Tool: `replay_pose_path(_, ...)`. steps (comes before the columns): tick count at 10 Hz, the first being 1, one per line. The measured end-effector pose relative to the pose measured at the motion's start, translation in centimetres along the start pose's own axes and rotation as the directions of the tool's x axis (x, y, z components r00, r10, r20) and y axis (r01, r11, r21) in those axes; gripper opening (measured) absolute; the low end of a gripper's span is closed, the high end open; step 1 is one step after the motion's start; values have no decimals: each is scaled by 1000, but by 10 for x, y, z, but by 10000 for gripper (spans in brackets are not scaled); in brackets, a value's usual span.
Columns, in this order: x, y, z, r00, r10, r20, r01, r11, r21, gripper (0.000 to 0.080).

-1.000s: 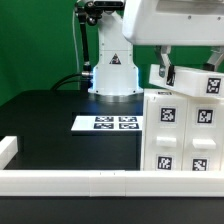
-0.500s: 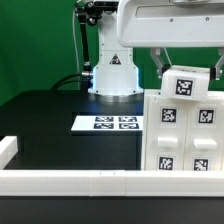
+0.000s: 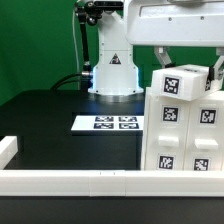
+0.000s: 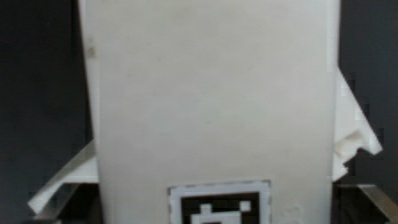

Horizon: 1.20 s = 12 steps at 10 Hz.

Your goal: Assemble cabinet

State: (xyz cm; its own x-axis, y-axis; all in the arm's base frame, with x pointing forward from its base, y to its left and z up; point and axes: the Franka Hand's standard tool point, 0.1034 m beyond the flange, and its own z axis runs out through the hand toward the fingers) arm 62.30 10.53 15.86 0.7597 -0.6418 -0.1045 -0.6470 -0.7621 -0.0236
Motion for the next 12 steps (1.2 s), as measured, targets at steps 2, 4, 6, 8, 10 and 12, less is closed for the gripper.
replay_pose_path(2,1,-2,-1,966,258,-1,-258,965,37,554)
replay_pose_path(4,5,-4,1,877,481,2,-479,872,103,554)
replay_pose_path(6,6,-5,1,821,571,11,-569,815,113,554)
replay_pose_path(8,5,-5,2,814,580,12,-578,808,112,604)
replay_pose_path(10,4,-3,2,857,516,7,-514,853,94,635)
replay_pose_path(12,4,0,-8,920,392,14,-392,918,64,648)
